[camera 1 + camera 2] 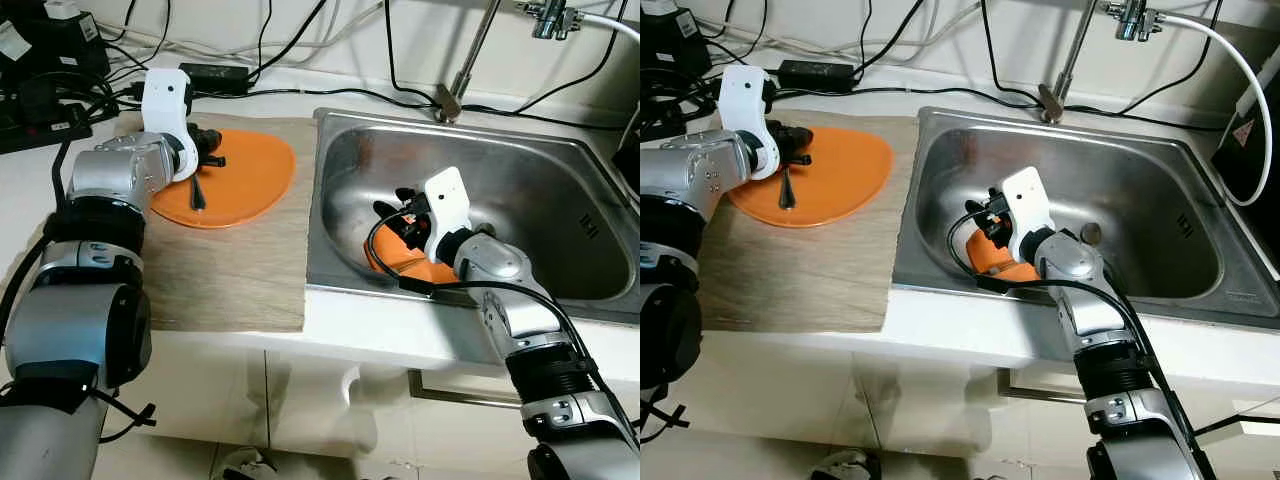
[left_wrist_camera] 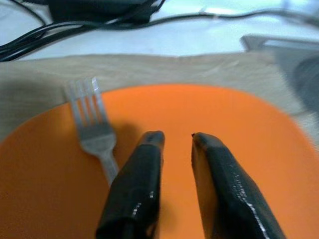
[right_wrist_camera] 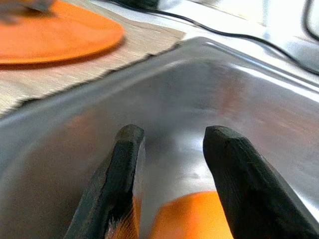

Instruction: Kitchen organization

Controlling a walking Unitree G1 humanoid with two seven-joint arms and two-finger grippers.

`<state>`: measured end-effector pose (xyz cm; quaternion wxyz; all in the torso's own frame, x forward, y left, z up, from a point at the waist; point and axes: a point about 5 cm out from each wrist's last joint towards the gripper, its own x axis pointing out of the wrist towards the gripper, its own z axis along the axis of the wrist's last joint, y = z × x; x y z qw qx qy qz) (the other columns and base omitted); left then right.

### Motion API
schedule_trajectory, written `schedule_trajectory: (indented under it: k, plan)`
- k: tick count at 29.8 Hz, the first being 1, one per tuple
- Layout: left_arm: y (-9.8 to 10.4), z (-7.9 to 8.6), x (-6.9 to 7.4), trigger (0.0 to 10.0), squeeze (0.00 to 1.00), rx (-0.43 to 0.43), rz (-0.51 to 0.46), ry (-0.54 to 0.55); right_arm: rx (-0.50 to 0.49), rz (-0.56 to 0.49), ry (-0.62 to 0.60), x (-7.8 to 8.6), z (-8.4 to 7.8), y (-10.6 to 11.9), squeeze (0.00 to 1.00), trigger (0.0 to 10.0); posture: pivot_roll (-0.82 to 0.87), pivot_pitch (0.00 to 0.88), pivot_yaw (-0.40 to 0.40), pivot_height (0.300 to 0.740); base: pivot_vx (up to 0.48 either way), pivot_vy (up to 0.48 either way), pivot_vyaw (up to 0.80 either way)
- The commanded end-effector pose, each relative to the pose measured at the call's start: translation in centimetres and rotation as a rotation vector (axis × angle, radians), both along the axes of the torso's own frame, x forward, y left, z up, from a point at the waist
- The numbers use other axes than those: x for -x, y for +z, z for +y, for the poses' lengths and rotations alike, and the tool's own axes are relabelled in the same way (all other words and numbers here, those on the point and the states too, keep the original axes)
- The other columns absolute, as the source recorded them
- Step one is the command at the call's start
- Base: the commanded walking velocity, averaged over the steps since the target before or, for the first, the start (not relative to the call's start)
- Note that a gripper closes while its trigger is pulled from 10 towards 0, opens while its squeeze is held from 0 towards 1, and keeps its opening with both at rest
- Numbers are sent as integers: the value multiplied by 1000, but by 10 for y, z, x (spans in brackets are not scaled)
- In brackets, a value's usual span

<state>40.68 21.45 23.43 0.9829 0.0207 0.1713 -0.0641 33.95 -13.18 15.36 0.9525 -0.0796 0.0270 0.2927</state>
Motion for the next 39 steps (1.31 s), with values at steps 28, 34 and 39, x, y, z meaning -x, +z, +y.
schedule_trajectory:
  k: [28,34,39]
  plan:
    - [-15,8,-1,10000,0,-149,82,110,-120,54,473,49,27,17,0,10000,108,30,-27,740,0,0,0]
    - [-31,0,1,10000,0,-107,160,71,-110,62,481,51,29,16,0,10000,106,27,-25,740,0,0,0]
    - [-35,-1,2,10000,0,-101,187,65,-99,62,479,51,28,15,0,10000,101,25,-20,740,0,0,0]
